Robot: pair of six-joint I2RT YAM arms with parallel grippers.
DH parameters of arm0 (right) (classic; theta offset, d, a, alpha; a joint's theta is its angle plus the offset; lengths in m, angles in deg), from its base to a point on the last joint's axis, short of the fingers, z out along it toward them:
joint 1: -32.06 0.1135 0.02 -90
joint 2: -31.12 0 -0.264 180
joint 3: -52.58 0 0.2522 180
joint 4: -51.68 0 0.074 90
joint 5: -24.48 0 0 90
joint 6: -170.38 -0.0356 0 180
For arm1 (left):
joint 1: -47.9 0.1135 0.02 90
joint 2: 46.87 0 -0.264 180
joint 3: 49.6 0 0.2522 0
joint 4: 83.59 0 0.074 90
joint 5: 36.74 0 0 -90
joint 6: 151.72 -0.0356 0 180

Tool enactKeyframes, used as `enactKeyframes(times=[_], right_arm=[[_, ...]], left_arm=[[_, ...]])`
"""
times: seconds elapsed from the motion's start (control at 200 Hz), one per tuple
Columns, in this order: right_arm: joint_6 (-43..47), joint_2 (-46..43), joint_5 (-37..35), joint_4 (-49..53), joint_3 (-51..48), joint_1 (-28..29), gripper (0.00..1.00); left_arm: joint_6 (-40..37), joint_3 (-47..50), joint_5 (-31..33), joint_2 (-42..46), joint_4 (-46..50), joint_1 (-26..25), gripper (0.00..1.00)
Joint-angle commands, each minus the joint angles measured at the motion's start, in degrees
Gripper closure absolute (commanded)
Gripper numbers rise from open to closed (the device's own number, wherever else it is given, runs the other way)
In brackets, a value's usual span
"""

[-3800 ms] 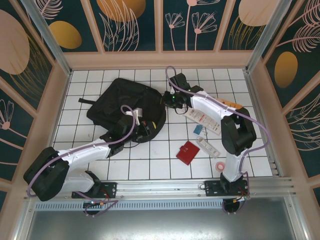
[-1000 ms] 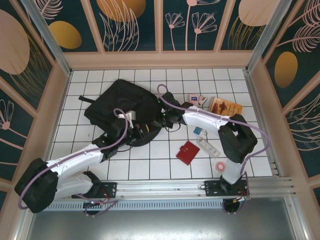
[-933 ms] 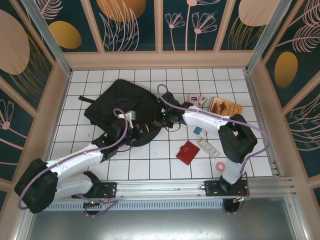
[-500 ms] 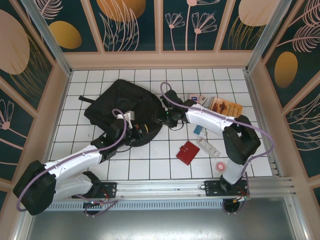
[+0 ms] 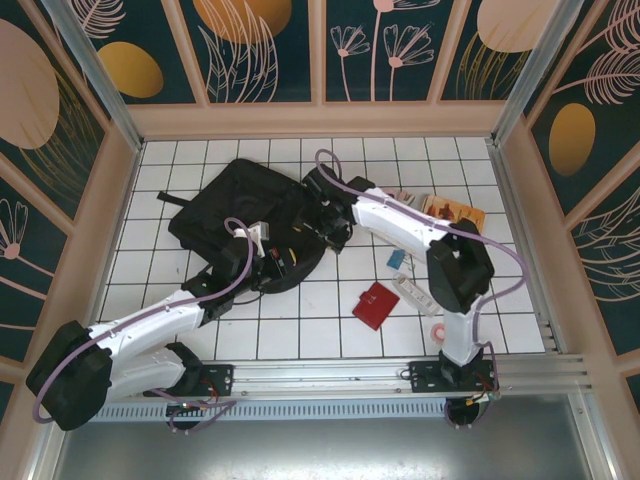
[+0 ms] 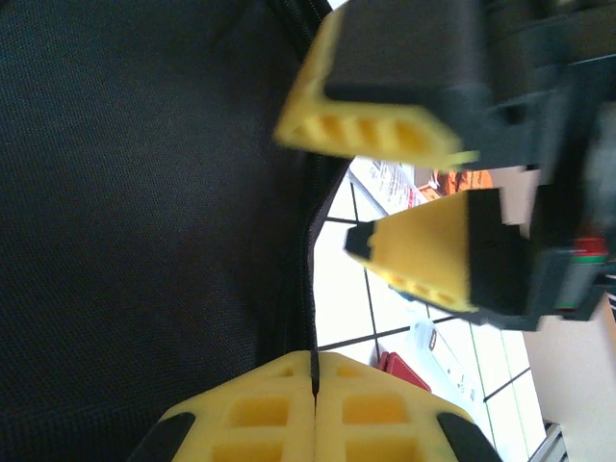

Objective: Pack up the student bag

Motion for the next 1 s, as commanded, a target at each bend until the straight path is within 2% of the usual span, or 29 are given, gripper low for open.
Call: enactKeyframes(times=[0.0,0.09,0.34,0.42,0.52,0.996], right_arm=[[-3.80,3.12,-0.40,6.59,3.03,1.16,0.22],[-4.00,3.96,-0.72,6.13,3.25,1.57,0.28],[-3.28,2.54,-3.11,5.22,3.43,1.78,0.63],[-3.12,1.60,-3.96,5.01,2.87,1.78,0.75],[-1.78,0.85,-4.97,4.82,2.37,1.62,1.00],[8.51,0.97,-9.43,6.30,1.44,-0.89,1.00]], left_arm=[[-0.94,-0.55,0.76,1.15,-2.28,0.32,1.00],[-0.85,-0.64,0.52,0.66,-3.16,0.26,1.00],[-0.85,-1.08,-0.16,-0.91,-4.13,0.26,1.00],[-0.92,-1.17,-0.28,-1.30,-4.01,0.26,1.00],[-0.69,-0.99,-0.37,-1.31,-3.87,0.26,1.00],[-0.07,-0.70,1.30,1.41,1.73,0.28,1.00]])
